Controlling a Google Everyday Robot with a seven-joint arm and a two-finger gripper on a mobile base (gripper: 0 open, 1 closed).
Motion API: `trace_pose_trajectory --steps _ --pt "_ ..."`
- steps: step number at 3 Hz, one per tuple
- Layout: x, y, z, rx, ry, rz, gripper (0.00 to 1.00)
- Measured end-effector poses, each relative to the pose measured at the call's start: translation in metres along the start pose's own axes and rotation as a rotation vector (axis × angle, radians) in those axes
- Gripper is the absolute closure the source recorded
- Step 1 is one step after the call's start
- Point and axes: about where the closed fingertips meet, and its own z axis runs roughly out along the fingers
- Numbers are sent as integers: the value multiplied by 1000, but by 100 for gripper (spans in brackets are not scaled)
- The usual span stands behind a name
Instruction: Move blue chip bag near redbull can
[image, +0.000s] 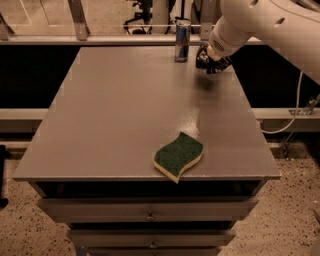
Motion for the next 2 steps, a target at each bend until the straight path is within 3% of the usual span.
trace_pose_trajectory --steps 1,2 --pt "6 -10 9 26 18 6 100" --pt "-1 -27 27 65 -13 29 100"
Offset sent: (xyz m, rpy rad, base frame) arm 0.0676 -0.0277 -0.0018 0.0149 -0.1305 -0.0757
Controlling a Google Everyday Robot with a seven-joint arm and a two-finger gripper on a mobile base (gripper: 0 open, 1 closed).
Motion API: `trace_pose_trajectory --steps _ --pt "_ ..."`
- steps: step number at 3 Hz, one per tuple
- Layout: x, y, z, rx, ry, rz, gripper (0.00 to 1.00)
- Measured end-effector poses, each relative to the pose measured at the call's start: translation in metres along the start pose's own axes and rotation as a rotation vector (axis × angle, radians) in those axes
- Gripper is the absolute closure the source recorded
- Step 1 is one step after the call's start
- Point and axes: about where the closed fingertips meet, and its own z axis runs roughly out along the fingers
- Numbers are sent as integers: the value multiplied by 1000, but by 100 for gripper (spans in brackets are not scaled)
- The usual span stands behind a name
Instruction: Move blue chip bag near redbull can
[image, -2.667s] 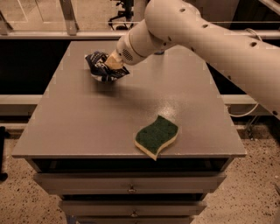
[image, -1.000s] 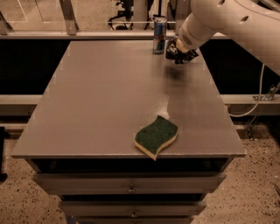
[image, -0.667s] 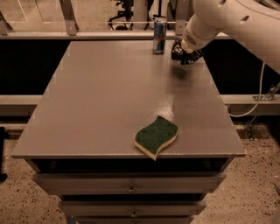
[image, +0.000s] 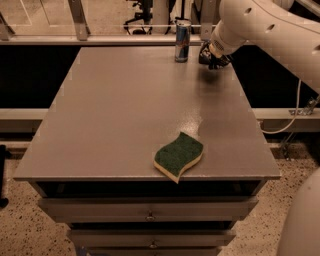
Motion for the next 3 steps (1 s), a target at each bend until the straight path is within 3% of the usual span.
trace_pose_trajectory --steps 1,2,3 --pt "-12 -13 21 20 -38 30 82" --pt "-19 -14 39 15 -70 63 51" --pt "-23 -9 44 -1 -87 82 28"
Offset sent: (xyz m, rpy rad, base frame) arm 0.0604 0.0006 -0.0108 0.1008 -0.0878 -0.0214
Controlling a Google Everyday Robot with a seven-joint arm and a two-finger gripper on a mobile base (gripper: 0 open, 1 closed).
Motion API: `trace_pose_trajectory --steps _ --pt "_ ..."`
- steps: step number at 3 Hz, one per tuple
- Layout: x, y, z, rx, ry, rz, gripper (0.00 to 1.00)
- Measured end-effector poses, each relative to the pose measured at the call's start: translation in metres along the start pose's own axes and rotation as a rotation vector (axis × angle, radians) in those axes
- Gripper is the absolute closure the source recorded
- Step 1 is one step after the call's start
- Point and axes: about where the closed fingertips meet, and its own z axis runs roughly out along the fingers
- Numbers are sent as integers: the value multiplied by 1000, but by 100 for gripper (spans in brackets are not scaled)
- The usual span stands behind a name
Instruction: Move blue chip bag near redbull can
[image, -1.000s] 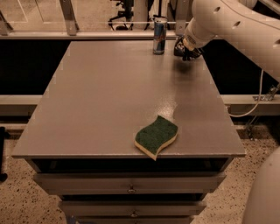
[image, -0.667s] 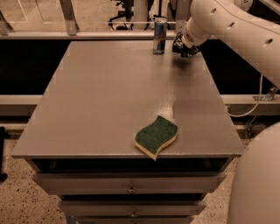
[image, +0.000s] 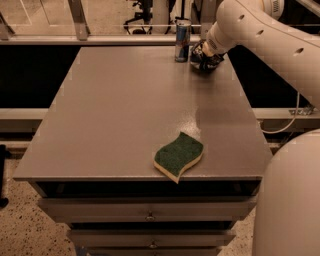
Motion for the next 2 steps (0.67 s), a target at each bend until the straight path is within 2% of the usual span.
trace_pose_trajectory --steps 1,2 --pt "-4 15 0 -39 -13 5 4" --pt "-6 37 -14 -100 -38 14 0"
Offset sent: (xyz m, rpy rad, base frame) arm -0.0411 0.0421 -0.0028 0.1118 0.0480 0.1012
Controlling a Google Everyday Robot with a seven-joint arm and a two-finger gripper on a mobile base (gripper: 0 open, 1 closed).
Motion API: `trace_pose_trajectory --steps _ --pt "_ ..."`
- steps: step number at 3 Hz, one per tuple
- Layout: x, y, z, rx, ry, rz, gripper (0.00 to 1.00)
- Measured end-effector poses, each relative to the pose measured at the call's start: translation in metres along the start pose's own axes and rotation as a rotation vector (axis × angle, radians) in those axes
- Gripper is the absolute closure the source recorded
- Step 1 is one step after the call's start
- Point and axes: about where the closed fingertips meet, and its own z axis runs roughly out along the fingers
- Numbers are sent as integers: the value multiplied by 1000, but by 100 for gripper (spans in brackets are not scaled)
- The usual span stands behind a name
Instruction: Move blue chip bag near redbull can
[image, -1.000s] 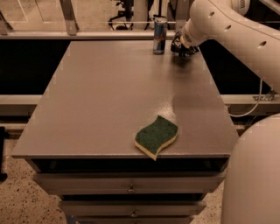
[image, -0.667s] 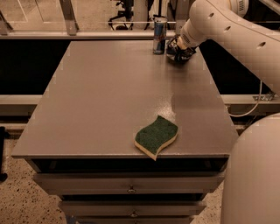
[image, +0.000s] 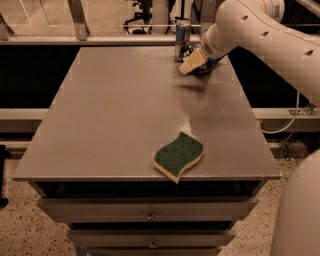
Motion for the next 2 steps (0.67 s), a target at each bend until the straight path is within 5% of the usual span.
trace_pose_trajectory --steps 1,2 --pt "5 -1 -34 -51 -67 24 0" --pt "21 -7 -101 -137 -206 51 0"
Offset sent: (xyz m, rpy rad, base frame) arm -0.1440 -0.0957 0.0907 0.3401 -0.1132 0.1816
